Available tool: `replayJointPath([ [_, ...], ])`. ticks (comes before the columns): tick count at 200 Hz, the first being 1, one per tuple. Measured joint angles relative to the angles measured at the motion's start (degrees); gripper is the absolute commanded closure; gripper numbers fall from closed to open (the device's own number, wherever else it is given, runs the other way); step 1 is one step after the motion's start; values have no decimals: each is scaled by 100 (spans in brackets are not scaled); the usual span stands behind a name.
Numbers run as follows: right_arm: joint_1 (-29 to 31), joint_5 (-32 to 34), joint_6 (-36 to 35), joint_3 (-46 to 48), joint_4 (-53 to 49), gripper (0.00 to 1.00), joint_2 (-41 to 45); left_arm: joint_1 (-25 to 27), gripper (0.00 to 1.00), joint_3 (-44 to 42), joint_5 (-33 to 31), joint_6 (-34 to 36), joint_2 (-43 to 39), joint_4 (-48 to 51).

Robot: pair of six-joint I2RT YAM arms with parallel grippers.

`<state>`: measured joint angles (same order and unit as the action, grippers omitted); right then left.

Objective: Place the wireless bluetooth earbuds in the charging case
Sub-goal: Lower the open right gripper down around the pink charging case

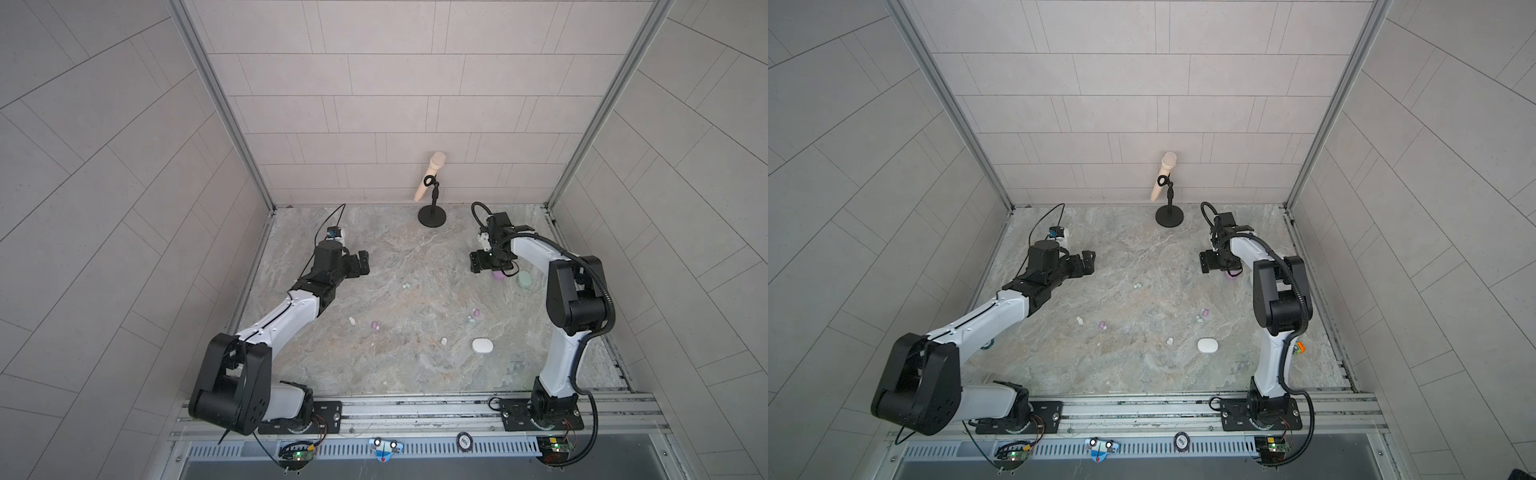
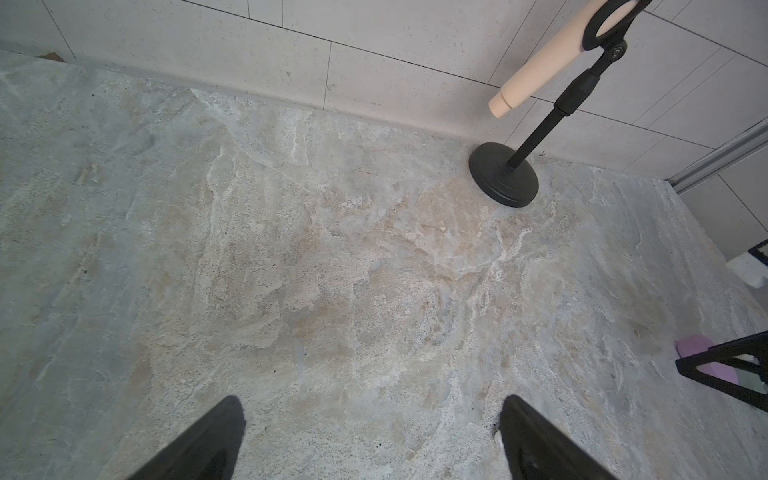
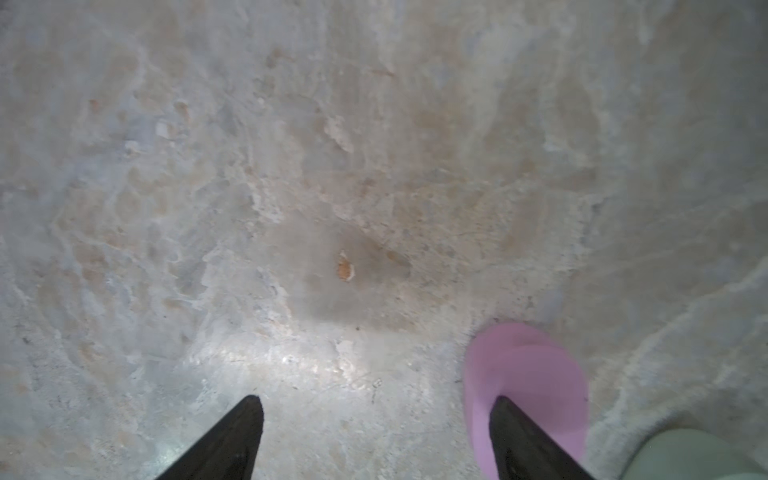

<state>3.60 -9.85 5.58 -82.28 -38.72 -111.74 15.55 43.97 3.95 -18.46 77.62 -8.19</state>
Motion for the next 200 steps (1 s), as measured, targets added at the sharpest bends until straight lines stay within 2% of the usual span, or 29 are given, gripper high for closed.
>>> replayJointPath([
  [36, -319, 168, 7, -22, 33, 10, 0, 0, 0, 0, 52, -7, 31, -4],
  [74, -354, 190, 20, -212, -11, 9, -48, 0, 0, 0, 79, -9, 55, -4],
  [136, -352, -275, -92, -614, -164, 9, -623, 0, 0, 0, 96, -9, 92, 0],
  [200, -238, -592, -267, -614, -315, 10, -654, 0, 0, 0, 96, -9, 111, 4],
])
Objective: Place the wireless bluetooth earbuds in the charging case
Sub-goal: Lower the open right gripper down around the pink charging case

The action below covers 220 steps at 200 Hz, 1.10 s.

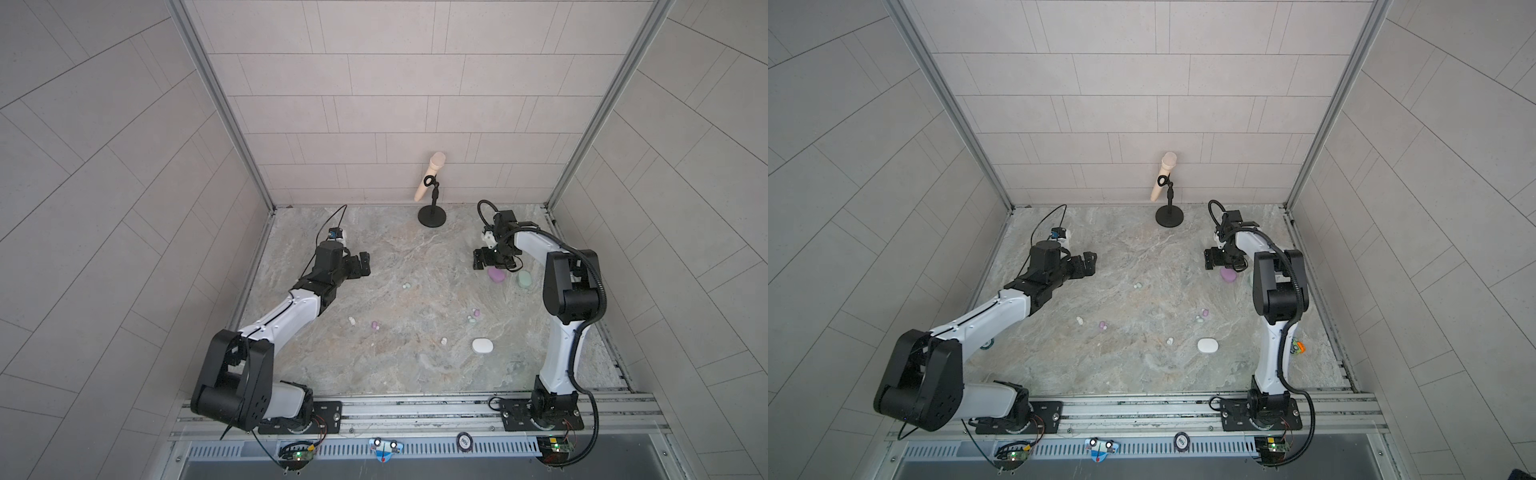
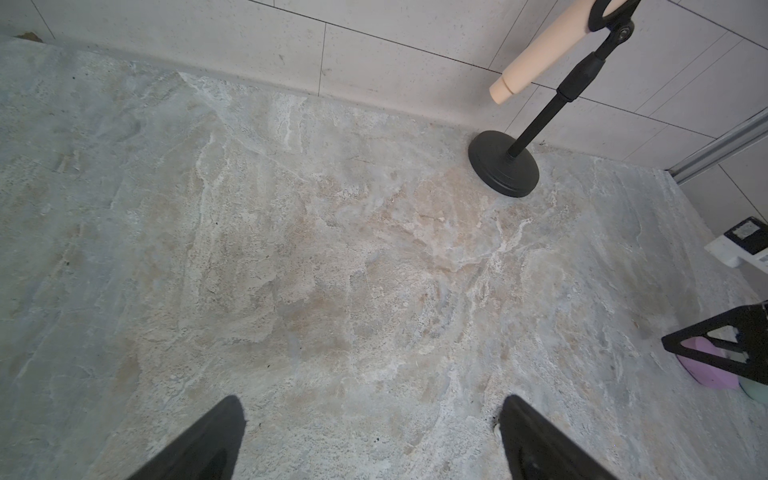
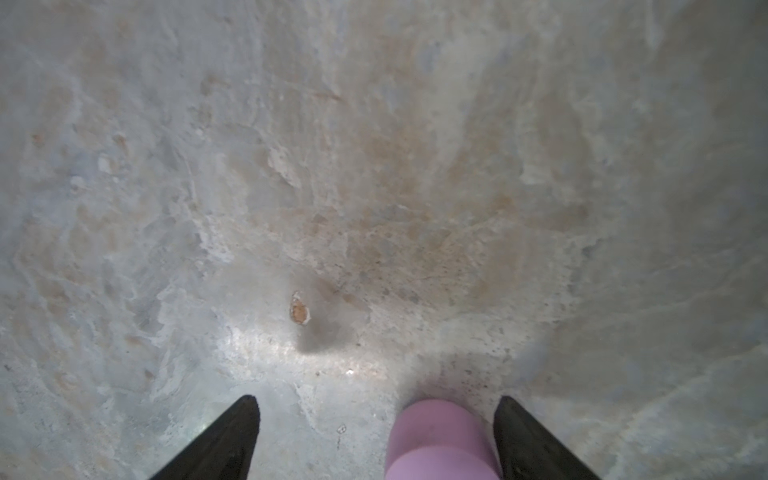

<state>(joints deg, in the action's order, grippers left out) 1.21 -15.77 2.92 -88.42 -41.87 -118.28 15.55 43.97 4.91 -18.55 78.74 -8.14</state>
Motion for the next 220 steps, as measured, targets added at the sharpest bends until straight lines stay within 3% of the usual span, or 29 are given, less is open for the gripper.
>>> replayJointPath([
  [69, 525, -59, -212, 68, -319, 10, 57, 0, 0, 0, 4, -4, 0, 0],
  [134, 494, 909, 177, 396, -332, 4, 1069, 0, 0, 0, 55, -24, 4, -2],
  [220, 251, 931, -487, 323, -684, 0, 278, 0, 0, 0, 225, -103, 55, -11],
])
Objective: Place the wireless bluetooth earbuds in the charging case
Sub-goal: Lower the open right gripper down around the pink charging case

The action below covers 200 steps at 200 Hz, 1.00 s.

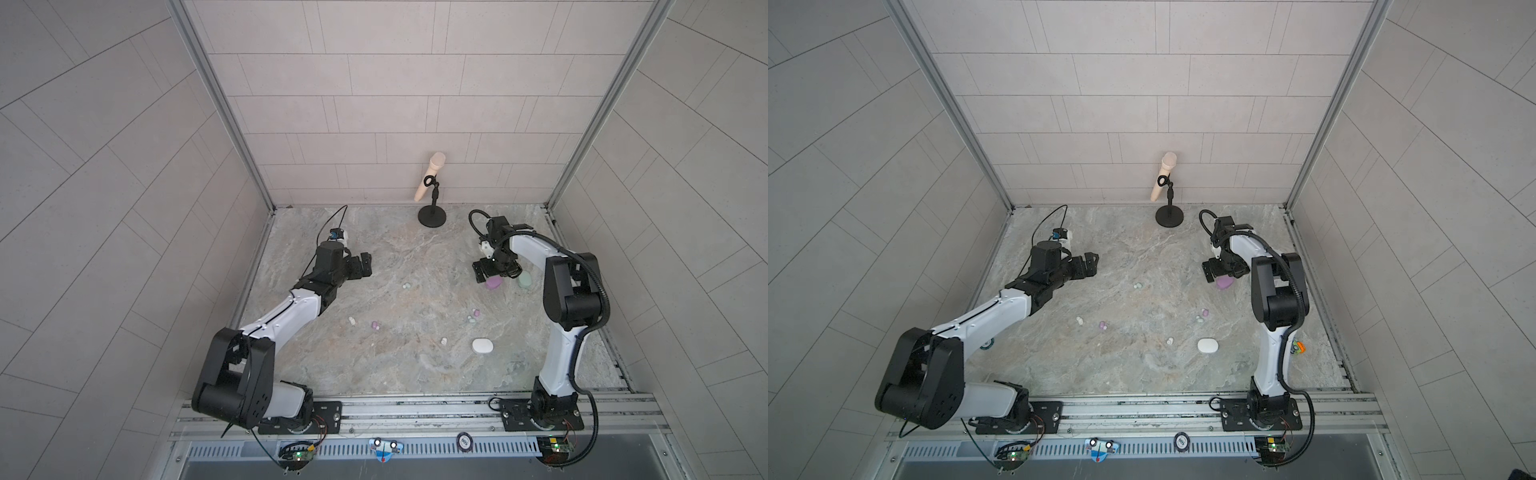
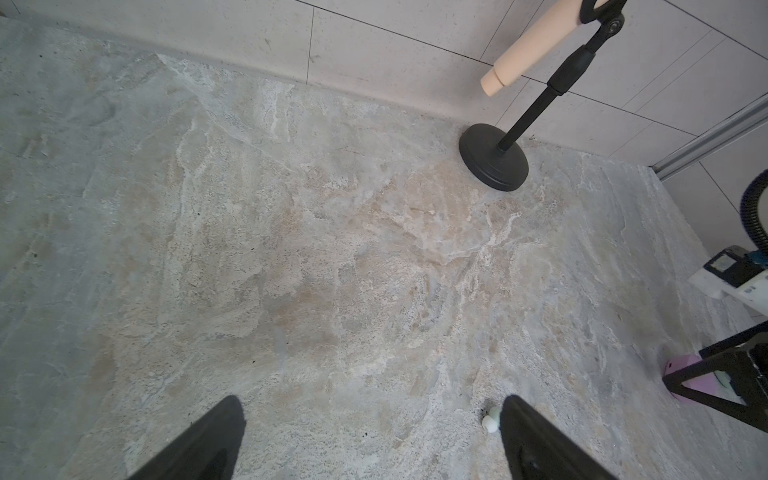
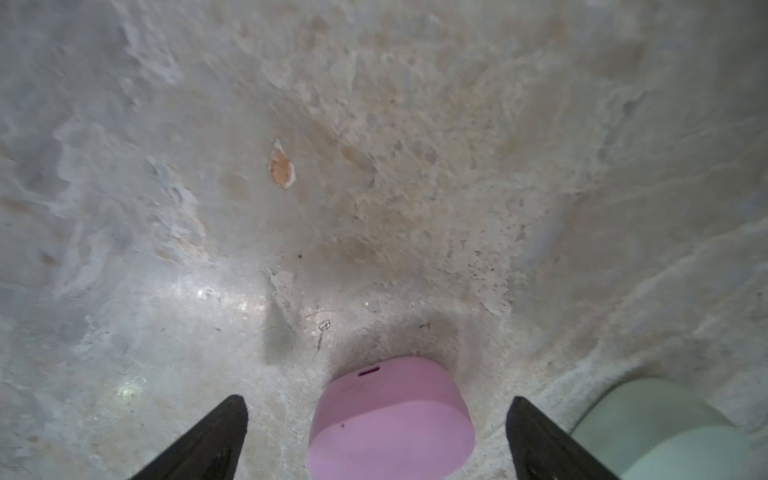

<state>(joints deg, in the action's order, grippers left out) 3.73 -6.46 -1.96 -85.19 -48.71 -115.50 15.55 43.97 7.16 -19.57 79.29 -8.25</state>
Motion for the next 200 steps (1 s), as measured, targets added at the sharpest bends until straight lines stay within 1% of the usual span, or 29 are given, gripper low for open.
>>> replayJointPath([
  [65, -24, -485, -61, -31, -125, 6, -42, 0, 0, 0, 35, 0, 0, 0],
  [114, 42, -570, 39, 179, -199, 9, 94, 0, 0, 0, 39, -9, 0, 0],
  [134, 118, -439, 146, 295, -153, 13, 229, 0, 0, 0, 50, -15, 0, -4],
  [179, 343, 149, 245, 435, 57, 15, 382, 0, 0, 0, 61, -52, 0, -13],
  [200, 380, 315, 245, 514, 186, 16, 435, 0, 0, 0, 61, -55, 0, -26],
])
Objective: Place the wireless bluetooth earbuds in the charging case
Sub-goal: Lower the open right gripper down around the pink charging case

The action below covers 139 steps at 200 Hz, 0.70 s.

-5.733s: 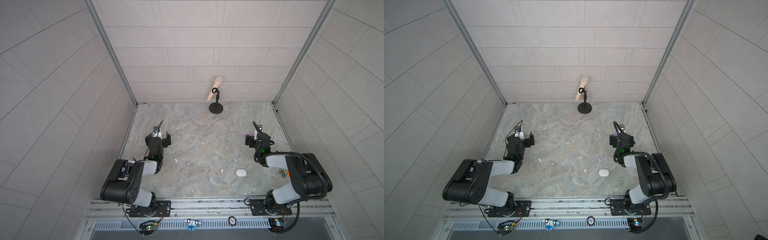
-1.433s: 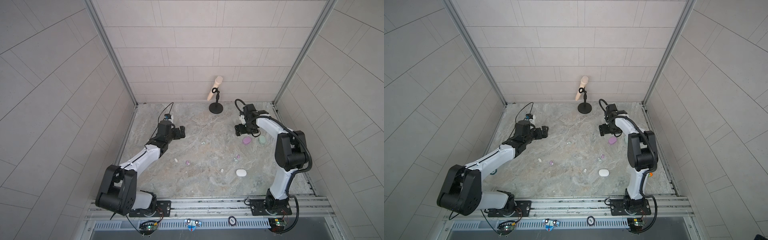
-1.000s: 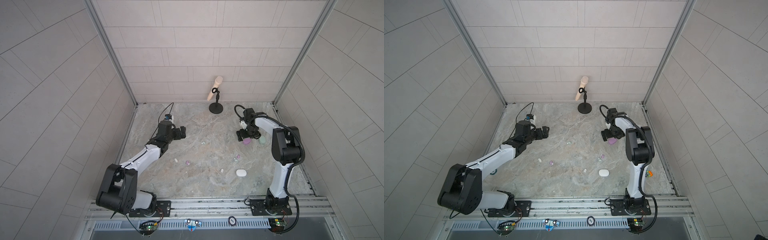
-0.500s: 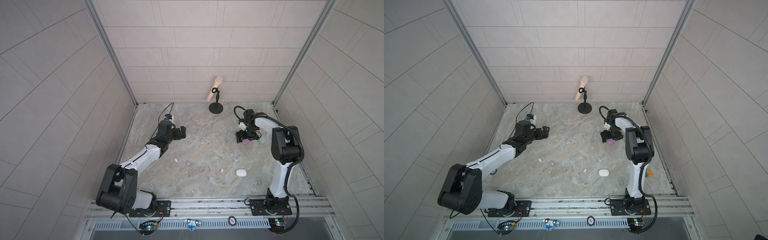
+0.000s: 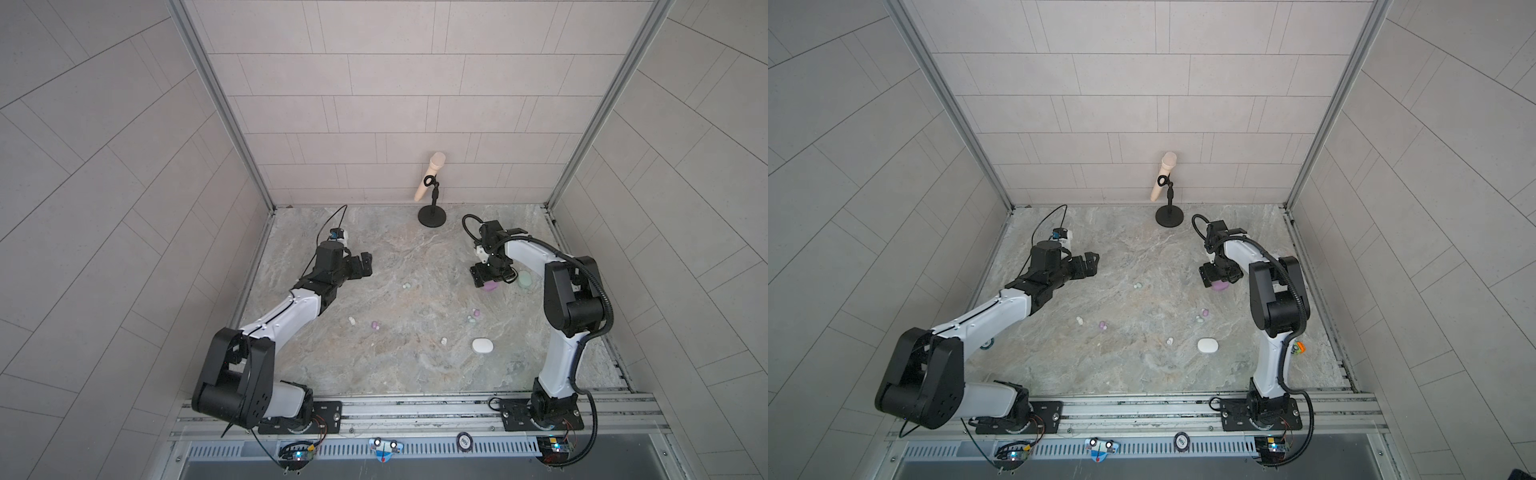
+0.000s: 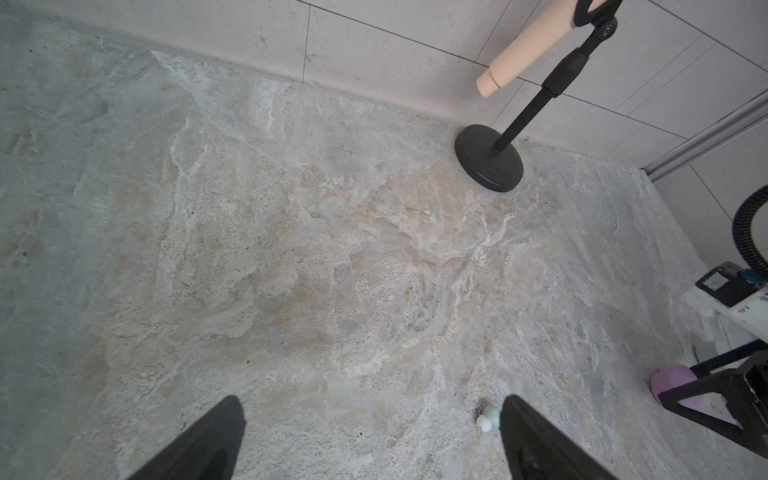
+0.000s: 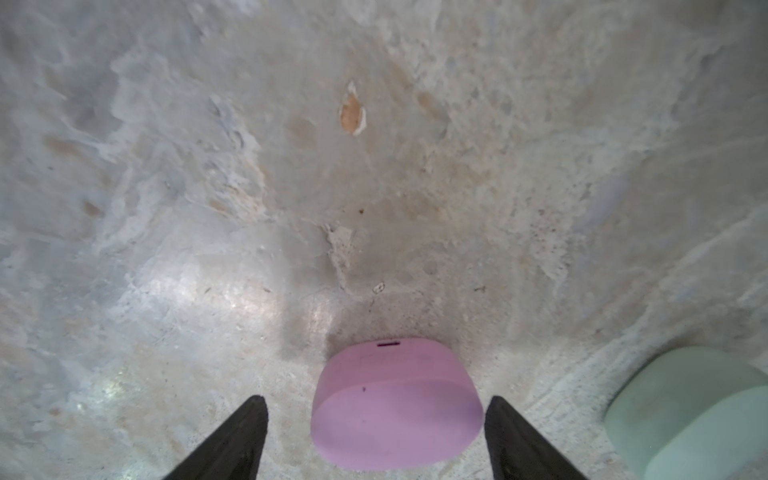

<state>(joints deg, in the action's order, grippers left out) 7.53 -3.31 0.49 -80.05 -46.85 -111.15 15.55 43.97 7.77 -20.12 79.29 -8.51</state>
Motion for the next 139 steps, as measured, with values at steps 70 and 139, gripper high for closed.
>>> replayJointPath([
  [70, -9, 105, -24, 4, 76, 24, 15, 0, 0, 0, -2, 0, 0, -17],
  [139, -20, 85, -33, 4, 72, 26, 11, 0, 0, 0, -2, 0, 0, -17],
])
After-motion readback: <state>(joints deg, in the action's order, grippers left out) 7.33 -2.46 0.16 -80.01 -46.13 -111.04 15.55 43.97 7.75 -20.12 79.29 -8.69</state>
